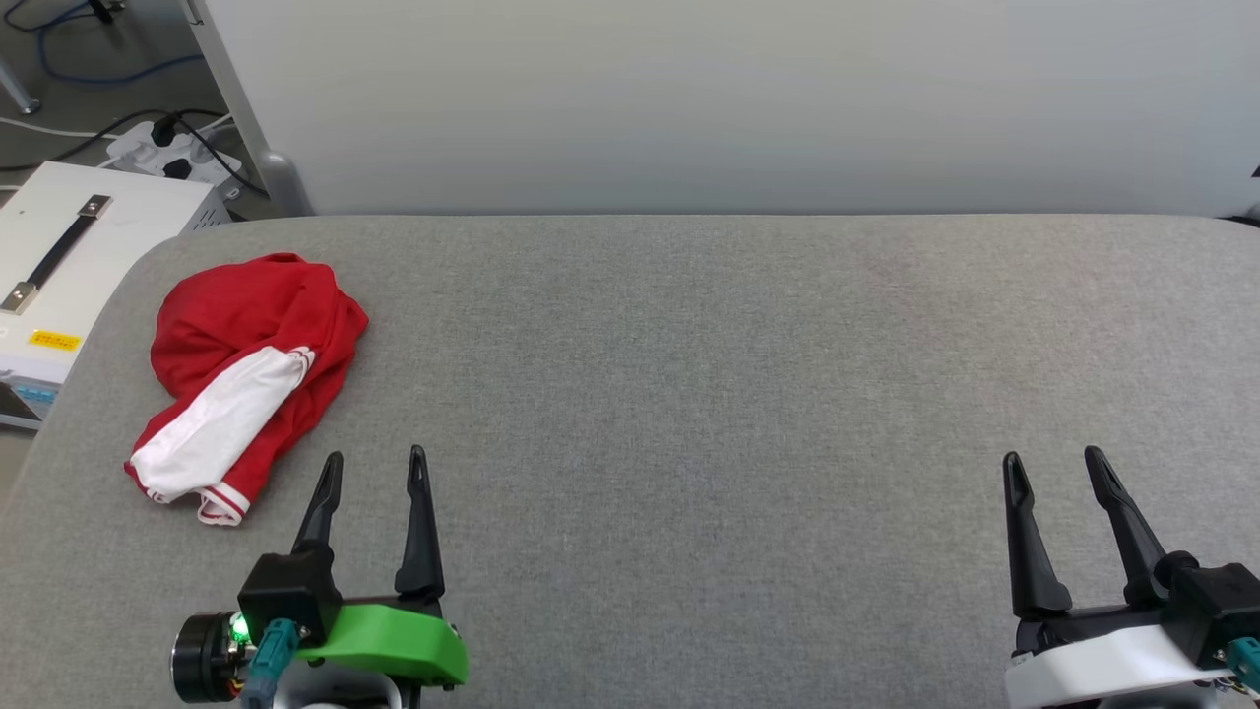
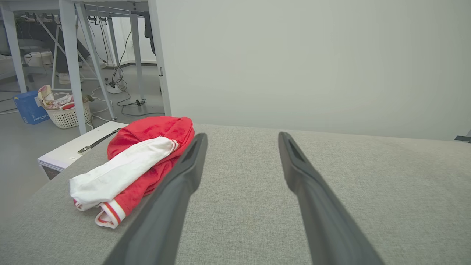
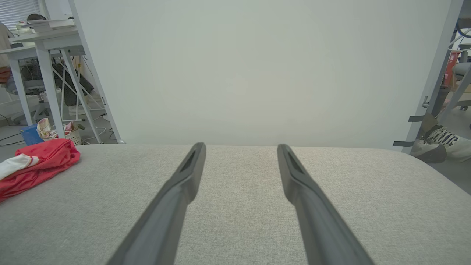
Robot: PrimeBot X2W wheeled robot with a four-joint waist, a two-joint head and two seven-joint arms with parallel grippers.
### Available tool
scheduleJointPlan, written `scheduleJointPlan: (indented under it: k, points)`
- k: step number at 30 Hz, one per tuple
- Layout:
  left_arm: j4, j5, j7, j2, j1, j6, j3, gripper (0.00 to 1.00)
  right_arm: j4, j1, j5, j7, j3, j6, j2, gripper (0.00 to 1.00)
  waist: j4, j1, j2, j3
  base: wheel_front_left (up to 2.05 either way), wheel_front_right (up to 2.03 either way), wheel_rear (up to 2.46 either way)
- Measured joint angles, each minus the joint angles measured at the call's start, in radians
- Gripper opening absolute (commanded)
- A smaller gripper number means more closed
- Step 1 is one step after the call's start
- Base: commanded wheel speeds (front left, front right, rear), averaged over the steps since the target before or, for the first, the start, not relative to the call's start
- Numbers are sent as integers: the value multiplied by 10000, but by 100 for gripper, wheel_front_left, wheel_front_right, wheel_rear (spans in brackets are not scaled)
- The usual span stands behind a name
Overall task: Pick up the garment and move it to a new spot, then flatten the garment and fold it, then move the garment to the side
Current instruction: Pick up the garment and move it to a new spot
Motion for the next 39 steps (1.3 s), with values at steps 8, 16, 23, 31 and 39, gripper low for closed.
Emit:
scheduleJointPlan:
  k: [8, 16, 23, 31, 39]
  points:
    - [94, -6, -171, 0, 81, 0, -19, 100, 8, 26, 4, -102, -25, 0, 2, 100, 47, 0, 0, 49, 0, 0, 0]
    - [119, -19, -171, 0, 79, -2, -10, 100, 12, 32, 8, -104, -21, 0, 0, 100, 198, 0, 0, 117, 0, 0, 0]
    - [171, -148, -171, -6, 66, 0, 119, 100, -4, 32, 2, -119, 92, 0, 2, 100, 603, 0, 0, 224, 0, 0, 0]
    - [217, -311, -171, -13, 27, 15, 290, 100, -86, 17, -50, -130, 209, 0, 10, 100, 1386, 0, 0, 370, 0, 0, 0]
    - [259, -485, -171, -19, -81, 44, 504, 100, -159, -15, -138, -132, 291, 0, 17, 100, 2337, 0, 0, 504, 0, 0, 0]
